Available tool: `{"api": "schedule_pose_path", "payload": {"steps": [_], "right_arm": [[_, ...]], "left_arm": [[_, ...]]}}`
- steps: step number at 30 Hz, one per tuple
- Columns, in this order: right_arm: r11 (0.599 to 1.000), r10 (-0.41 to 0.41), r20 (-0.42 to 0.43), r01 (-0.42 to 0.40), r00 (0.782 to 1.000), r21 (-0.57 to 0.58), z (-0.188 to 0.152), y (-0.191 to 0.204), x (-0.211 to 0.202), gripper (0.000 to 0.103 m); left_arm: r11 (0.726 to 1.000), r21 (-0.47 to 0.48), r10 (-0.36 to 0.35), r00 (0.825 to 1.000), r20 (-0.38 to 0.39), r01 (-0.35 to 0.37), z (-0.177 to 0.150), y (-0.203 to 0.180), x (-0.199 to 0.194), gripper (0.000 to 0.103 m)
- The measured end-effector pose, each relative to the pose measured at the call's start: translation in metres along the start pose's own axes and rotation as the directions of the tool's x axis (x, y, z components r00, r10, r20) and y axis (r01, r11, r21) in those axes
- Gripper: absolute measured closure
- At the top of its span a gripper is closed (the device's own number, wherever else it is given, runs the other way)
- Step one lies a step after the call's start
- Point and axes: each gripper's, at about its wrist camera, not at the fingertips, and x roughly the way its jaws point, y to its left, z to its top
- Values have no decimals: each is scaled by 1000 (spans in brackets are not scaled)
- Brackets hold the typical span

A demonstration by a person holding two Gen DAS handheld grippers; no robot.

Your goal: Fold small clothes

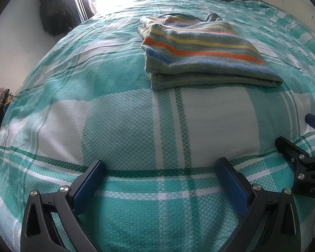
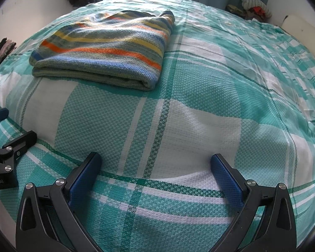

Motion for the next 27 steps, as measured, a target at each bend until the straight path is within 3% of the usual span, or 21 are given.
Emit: {"api": "schedule_pose_path", "payload": {"steps": [17,19,21,23,25,27], "right_arm": [[1000,-2,1,2,1000,-2,0,-1,0,1],[1000,24,-6,-23,1000,9,2,-4,-2,1],[996,88,-37,-88,995,14,6,-13,-7,1],[985,174,-75,-172,982,29,14,-26,-13,1],[959,262,-20,-259,965,113,28,-50,-25,1],[917,337,78,-346,938,200,55,-76,-29,1]], "left_arm": [[1000,-14,-18,1000,-2,18,1,4,-2,0],[996,-28,-83,996,-21,83,4,13,-8,0],[981,-65,-188,981,-42,185,9,32,-21,1],[954,-144,-262,965,17,262,18,55,-36,1],[914,-230,-314,942,116,333,41,82,-49,1],[881,-282,-345,923,167,380,72,97,-46,1]]}}
